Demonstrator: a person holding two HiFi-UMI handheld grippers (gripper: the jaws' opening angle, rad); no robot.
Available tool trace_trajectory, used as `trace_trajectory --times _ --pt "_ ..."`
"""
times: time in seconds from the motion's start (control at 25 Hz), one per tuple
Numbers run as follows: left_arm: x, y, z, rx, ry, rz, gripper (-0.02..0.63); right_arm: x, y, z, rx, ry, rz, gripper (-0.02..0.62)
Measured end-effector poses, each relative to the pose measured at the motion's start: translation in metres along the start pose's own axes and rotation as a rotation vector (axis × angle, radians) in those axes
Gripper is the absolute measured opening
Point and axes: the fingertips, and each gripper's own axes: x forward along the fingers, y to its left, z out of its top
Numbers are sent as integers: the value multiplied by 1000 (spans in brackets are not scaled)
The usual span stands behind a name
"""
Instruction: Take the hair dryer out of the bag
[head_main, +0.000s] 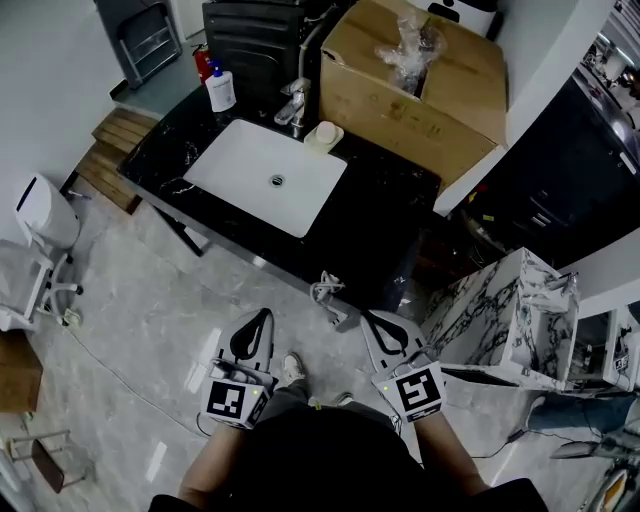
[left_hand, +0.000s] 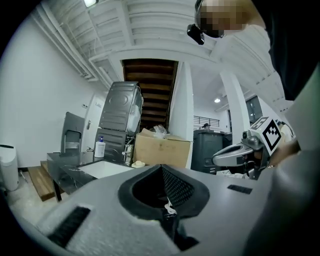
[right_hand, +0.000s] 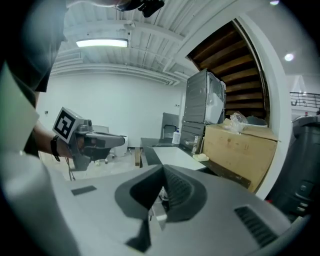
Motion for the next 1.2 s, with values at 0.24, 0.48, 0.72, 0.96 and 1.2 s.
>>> trace_trajectory --times 0.24,0.48,0.72,0.96,1.2 --pt "25 23 -12 -51 53 -82 21 29 -4 10 16 38 -54 12" --pt "54 23 -13 -90 55 -125 21 48 -17 3 -28 69 -61 12" --pt "75 19 -10 -54 41 -106 21 67 -30 -19 -115 141 -7 14" --pt "87 15 -10 -33 41 -68 21 93 -28 -71 -302 312 69 193" --pt "90 8 -15 -51 73 -62 21 111 -28 -121 -425 450 98 251"
